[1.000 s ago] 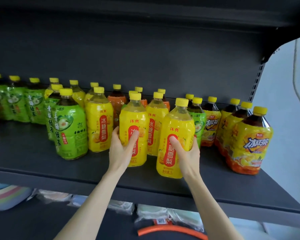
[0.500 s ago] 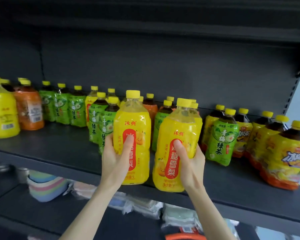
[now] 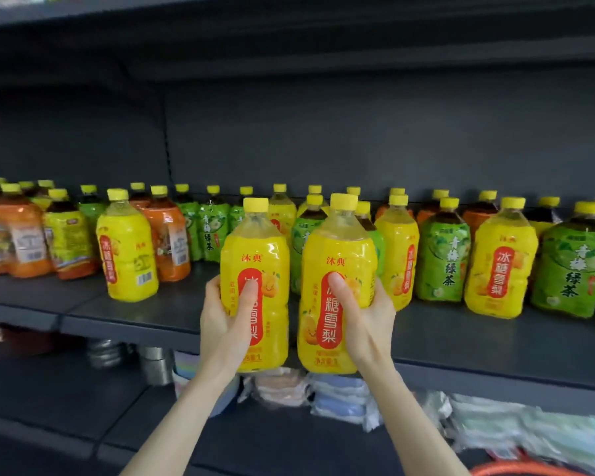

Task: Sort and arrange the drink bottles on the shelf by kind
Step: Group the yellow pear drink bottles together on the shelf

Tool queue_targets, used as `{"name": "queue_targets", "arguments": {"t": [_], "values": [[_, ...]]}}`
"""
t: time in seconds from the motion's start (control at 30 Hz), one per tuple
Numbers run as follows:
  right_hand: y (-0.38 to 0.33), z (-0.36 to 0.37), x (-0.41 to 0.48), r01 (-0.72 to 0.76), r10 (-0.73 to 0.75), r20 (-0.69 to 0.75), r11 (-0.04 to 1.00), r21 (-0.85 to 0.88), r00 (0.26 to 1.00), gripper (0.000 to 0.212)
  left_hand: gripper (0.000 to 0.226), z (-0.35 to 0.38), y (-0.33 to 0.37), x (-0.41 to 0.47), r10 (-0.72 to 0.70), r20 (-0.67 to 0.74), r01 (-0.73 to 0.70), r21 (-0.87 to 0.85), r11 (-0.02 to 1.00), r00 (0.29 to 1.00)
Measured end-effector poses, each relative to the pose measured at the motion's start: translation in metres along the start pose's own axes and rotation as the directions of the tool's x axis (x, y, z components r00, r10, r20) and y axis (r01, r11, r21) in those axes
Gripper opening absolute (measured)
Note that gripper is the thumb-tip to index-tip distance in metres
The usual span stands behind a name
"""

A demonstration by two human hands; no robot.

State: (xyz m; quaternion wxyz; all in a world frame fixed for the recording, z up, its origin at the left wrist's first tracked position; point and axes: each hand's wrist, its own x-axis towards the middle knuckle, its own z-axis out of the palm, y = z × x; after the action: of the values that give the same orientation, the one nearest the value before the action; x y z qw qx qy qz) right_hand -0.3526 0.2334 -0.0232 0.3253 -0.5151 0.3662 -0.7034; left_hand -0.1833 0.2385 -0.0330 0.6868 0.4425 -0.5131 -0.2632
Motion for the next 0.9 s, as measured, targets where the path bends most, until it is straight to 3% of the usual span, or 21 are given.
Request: {"name": "queue_targets", "arguments": {"t": [0.2, 0.3, 0.43, 0.63, 0.7, 0.9], "values": [[0.027, 0.047, 0.024, -0.016, 0.015, -0.026, 1.000, -0.021, 1.000, 0.050, 0.059, -0.015, -0.032, 0.059, 0.016, 0.066, -0.017, 0.025, 1.000, 0.998], [0.041, 0.065, 0.037, -0.023, 0.021, -0.058, 0.999, -0.042, 0.998, 0.073, 0.061, -0.019, -0.051, 0.086, 0.015, 0.090, -0.018, 0.038, 0.999, 0.996], [0.052, 0.083, 0.052, -0.038, 0.034, -0.072, 0.998, -0.056, 0.997, 0.048, 0.068, -0.018, -0.070, 0.117, -0.024, 0.182, 0.022, 0.015, 1.000, 0.983], [0.071, 0.097, 0.071, -0.060, 0.043, -0.143, 0.991, -0.117, 0.989, 0.057, 0.077, -0.008, -0.093, 0.158, -0.076, 0.339, 0.075, 0.014, 0.997, 0.938], [0.077, 0.101, 0.075, -0.062, 0.037, -0.164, 0.987, -0.149, 0.986, 0.057, 0.068, -0.004, -0.095, 0.170, -0.094, 0.413, 0.099, 0.011, 0.995, 0.906], [0.084, 0.105, 0.079, -0.076, 0.035, -0.216, 0.980, -0.185, 0.976, 0.046, 0.066, 0.013, -0.108, 0.195, -0.147, 0.522, 0.199, -0.044, 0.979, 0.840]]}}
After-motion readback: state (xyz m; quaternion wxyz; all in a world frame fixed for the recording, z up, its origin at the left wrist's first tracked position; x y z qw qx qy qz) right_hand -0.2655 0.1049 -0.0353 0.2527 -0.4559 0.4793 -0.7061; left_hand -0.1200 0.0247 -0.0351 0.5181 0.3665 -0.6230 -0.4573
